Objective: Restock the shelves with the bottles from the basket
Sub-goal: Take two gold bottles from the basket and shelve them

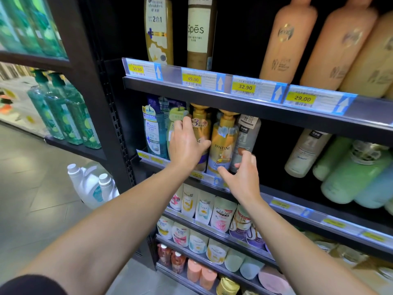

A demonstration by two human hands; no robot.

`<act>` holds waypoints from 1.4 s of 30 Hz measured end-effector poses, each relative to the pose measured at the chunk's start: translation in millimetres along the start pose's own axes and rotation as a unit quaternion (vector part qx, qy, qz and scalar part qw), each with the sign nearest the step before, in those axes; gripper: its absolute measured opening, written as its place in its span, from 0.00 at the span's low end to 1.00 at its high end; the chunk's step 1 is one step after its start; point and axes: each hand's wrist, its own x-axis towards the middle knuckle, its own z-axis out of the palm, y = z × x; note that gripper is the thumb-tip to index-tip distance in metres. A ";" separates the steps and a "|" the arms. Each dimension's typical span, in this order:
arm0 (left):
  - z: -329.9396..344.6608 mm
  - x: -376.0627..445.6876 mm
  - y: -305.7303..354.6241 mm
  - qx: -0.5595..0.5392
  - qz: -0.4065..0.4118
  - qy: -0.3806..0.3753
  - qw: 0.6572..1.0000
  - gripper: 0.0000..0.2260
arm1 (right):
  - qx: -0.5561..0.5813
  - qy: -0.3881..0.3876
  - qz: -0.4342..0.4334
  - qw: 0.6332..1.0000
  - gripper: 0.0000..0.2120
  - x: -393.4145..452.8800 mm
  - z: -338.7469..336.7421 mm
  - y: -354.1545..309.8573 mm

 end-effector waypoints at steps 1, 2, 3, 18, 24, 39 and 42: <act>0.3 -0.9 -0.8 0.007 0.001 0.001 1.000 0.31 | 0.000 0.002 0.000 1.000 0.34 0.7 0.8 -0.7; 0.6 -2.2 -1.4 0.009 0.001 0.001 1.000 0.30 | 0.001 0.005 -0.001 1.000 0.34 0.8 1.7 -1.2; 0.8 -3.6 -1.3 0.008 -0.001 0.000 1.000 0.29 | 0.001 0.008 -0.003 1.000 0.33 1.1 2.7 -1.7; -1.8 2.5 -6.0 -0.078 -0.038 -0.025 0.996 0.32 | 0.005 0.007 0.018 1.000 0.27 6.2 5.5 -7.9; -2.1 1.3 -7.2 -0.085 -0.043 -0.025 0.995 0.26 | 0.004 -0.004 0.042 0.999 0.27 2.0 0.9 -6.9; -29.4 -23.0 -38.0 -0.042 0.030 -0.063 0.997 0.30 | -0.020 -0.018 0.008 1.000 0.37 -21.9 -9.5 -17.9; -48.0 -31.8 -61.4 -0.032 0.045 -0.073 0.996 0.29 | -0.023 -0.012 -0.004 1.000 0.34 -35.6 -8.7 -27.7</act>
